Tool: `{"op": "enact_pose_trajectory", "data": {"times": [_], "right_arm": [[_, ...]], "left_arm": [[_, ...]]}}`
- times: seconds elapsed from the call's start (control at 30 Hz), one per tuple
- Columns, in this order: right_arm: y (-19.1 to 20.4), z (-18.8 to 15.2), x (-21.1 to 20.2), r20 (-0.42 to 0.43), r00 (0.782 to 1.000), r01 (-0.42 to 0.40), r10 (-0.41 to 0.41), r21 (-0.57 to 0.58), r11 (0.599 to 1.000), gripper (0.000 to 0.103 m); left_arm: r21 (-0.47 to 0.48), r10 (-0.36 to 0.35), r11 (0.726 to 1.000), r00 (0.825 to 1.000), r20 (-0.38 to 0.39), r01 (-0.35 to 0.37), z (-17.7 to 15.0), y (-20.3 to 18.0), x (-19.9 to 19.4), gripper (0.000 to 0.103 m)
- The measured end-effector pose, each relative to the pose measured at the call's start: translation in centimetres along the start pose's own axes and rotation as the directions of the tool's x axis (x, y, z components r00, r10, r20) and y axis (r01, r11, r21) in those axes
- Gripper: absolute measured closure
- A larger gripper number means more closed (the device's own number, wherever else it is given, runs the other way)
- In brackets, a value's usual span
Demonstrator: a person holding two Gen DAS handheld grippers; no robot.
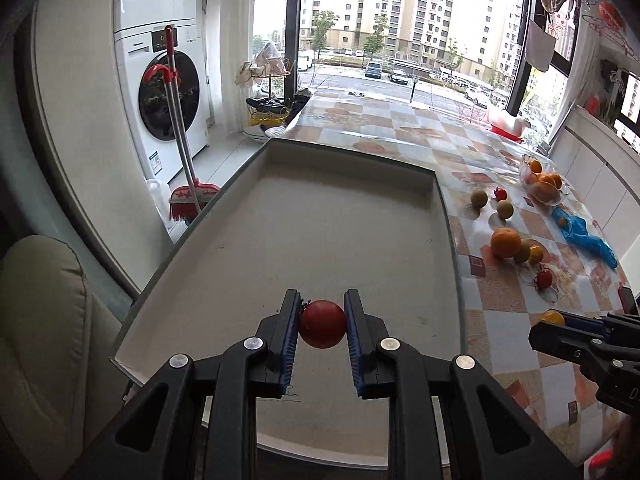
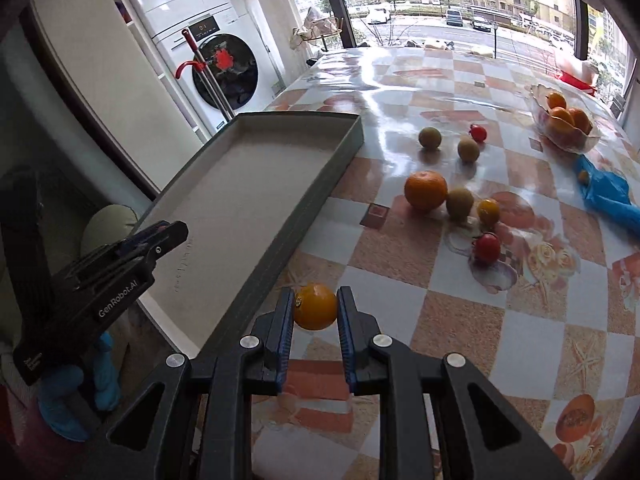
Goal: Organize fruits
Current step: 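Carry both fruits over the grey tray and open both tools to drop them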
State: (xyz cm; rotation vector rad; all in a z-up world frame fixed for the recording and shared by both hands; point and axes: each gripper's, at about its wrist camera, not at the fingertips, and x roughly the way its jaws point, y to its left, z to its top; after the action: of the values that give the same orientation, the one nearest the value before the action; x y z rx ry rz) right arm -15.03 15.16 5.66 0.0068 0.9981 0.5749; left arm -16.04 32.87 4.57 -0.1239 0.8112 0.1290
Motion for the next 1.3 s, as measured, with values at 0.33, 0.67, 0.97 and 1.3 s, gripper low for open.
{"op": "enact_pose_trajectory", "data": {"times": [0.33,0.67,0.97,1.3], "right_arm": [[5.5,1.1,4.8,-0.071,0.997,-0.041,0.034,-0.106,0.994,0.08],[5.6,0.5,5.3,-0.091,0.996,-0.012,-0.005,-0.184,0.983,0.08],[3.5,1.8,2.2,0.031,0.999,0.024,-0.021,-0.109,0.994,0.007],[-12.3,-2.9,-2.7,0.029,0.958,0.27,-0.285,0.246,0.931,0.0]], "left_arm": [[-0.029,0.021,0.999,0.999,-0.03,-0.022,-0.7,2.0,1.7,0.079],[-0.009,0.026,1.0,0.998,-0.057,-0.027,-1.6,1.5,2.6,0.079],[-0.059,0.097,0.994,0.995,0.01,-0.096,-1.2,2.6,0.8,0.016],[0.168,-0.117,0.98,0.99,0.077,0.103,-0.2,-8.2,-3.7,0.016]]}}
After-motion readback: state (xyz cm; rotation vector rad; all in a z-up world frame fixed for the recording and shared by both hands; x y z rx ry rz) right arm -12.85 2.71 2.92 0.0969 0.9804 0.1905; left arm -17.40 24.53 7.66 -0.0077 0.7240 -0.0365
